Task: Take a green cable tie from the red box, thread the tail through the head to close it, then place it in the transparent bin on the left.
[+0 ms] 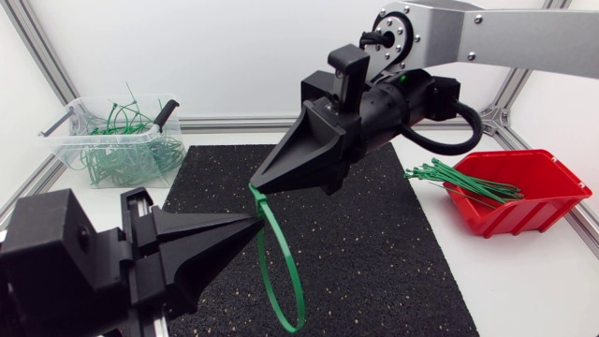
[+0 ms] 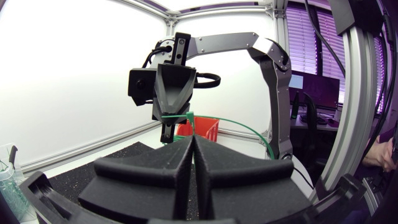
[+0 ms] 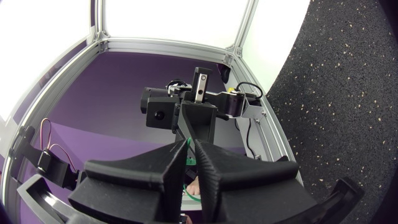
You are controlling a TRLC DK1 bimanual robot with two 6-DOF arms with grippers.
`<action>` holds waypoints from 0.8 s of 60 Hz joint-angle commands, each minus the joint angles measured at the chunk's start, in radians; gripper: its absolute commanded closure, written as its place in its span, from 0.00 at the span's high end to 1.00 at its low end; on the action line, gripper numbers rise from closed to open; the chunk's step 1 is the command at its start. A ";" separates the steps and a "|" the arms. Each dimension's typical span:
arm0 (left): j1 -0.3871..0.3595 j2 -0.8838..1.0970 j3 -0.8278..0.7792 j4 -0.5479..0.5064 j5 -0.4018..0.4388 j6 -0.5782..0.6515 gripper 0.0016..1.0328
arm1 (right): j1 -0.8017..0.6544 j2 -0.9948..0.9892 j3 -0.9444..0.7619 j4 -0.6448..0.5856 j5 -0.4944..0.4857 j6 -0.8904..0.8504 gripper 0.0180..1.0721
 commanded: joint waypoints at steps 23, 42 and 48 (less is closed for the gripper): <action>-0.001 0.006 -0.002 0.004 0.007 0.017 0.03 | 0.022 -0.014 -0.003 -0.023 -0.004 -0.014 0.05; -0.022 0.009 0.001 -0.003 0.007 0.017 0.03 | 0.007 0.012 0.027 -0.020 -0.002 -0.008 0.05; -0.036 0.008 0.004 -0.007 0.007 0.017 0.03 | -0.004 0.054 0.069 -0.020 -0.002 -0.006 0.05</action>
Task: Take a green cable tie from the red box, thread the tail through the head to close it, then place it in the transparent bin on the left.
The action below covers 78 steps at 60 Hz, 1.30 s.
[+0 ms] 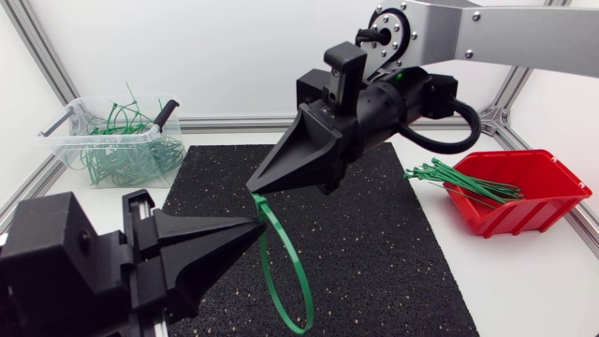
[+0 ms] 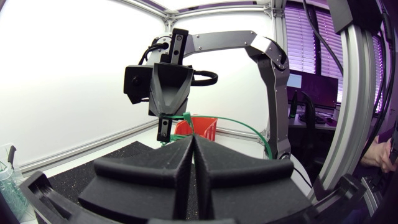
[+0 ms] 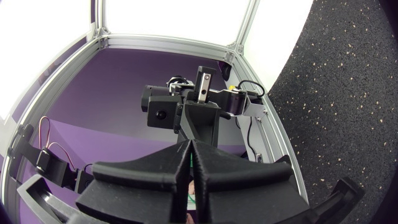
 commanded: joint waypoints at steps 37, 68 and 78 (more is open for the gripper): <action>-0.004 0.015 0.003 0.005 0.012 0.017 0.03 | 0.009 0.126 0.124 -0.017 -0.001 -0.024 0.06; 0.097 0.072 0.092 -0.095 -0.013 0.010 0.03 | -0.149 -0.114 -0.051 0.066 0.271 -0.039 0.96; 0.177 0.176 0.213 -0.236 -0.094 0.042 0.03 | -0.204 -0.183 -0.117 0.224 0.484 0.045 0.96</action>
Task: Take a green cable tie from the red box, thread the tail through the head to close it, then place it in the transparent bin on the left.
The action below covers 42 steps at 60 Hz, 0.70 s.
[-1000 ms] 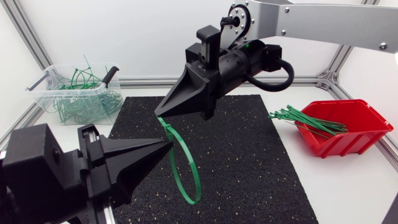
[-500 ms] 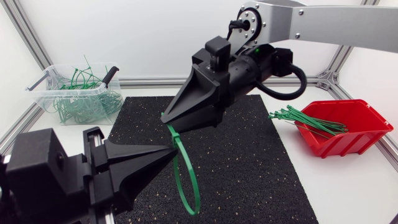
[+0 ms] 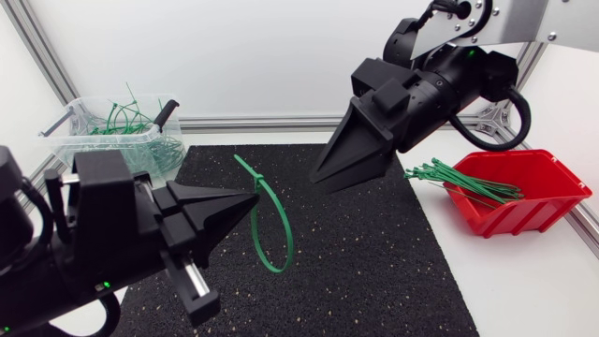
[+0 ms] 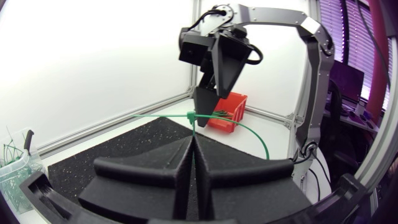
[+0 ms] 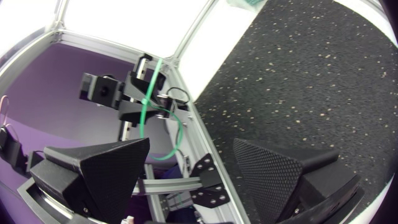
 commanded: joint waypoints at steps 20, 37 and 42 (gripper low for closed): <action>0.345 0.184 0.310 -0.181 -0.149 0.158 0.03 | -0.031 -0.271 -0.163 0.356 0.624 0.239 0.96; 0.687 0.290 0.430 -0.123 -0.131 0.222 0.03 | -0.191 -0.335 -0.149 0.417 0.718 0.241 0.96; 0.756 0.330 0.471 -0.087 -0.131 0.239 0.03 | -0.215 -0.351 -0.155 0.437 0.738 0.238 0.96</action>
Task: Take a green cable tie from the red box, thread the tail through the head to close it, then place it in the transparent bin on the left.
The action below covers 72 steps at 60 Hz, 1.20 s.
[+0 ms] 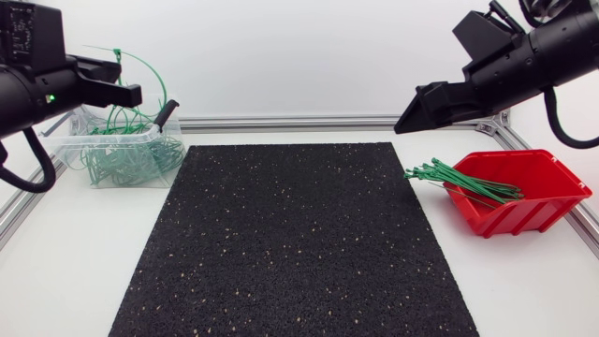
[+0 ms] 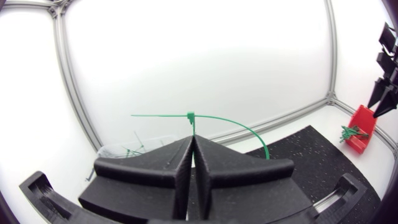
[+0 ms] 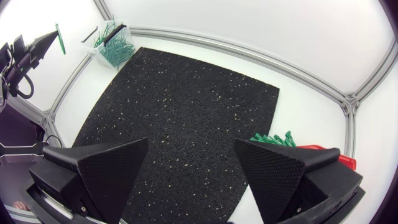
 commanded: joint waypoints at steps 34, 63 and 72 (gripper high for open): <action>0.354 0.538 0.451 0.169 0.011 0.036 0.04 | -0.059 -0.125 -0.069 0.027 0.071 -0.021 0.96; 0.382 0.755 0.529 0.115 0.011 0.092 0.82 | -0.052 -0.146 -0.101 0.021 0.071 -0.026 0.96; 0.369 0.661 0.483 0.116 0.009 0.093 0.85 | -0.061 -0.158 -0.085 0.023 0.074 -0.024 0.96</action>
